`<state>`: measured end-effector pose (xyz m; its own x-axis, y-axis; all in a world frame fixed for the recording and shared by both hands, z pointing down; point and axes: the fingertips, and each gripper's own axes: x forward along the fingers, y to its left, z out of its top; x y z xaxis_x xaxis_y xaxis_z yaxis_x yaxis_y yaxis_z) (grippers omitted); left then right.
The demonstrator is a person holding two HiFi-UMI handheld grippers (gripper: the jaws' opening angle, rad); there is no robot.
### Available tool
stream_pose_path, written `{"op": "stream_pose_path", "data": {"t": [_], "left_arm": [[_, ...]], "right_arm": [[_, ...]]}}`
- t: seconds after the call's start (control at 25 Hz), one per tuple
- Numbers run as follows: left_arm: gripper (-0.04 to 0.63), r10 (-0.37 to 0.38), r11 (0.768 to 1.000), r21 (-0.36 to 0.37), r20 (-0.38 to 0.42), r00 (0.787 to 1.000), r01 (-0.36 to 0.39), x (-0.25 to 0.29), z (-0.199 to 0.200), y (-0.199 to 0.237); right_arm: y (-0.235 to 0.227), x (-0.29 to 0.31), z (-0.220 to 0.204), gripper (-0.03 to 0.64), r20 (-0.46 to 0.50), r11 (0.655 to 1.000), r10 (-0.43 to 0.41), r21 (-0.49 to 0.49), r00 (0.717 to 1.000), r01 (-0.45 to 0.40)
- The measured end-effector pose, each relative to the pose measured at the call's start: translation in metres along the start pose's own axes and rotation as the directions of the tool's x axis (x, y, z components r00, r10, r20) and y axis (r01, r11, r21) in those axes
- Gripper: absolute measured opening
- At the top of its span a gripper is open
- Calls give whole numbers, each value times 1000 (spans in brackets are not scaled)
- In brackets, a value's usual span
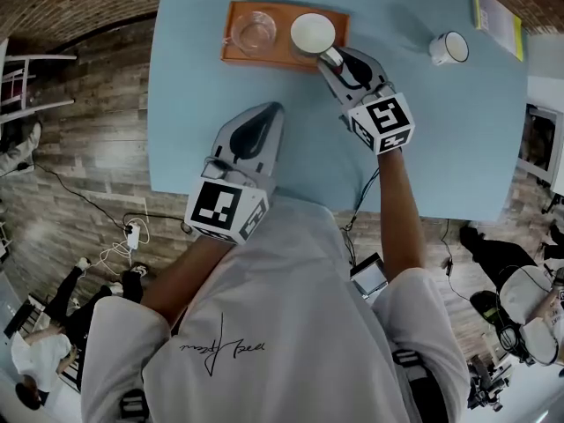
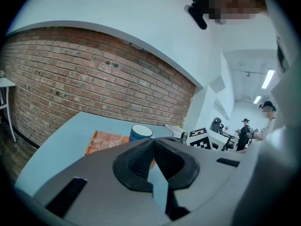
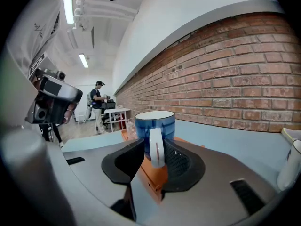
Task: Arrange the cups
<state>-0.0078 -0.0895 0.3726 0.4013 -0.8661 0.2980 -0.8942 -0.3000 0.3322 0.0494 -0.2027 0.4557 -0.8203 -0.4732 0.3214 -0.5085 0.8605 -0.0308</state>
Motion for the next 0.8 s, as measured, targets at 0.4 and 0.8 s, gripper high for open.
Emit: {"op": "stream_pose_path", "data": {"t": [0.4,0.8], "left_arm": [[9,-2,1000,1,-7,1000,2,2,0,-2],[9,5,1000,4,1,1000,-5,-2,-2,-2]], "right_arm": [[3,0,2,77,23,1000,-24,4,999,24],[9,0,2,64,29,992,-125,-25,992,126]]}}
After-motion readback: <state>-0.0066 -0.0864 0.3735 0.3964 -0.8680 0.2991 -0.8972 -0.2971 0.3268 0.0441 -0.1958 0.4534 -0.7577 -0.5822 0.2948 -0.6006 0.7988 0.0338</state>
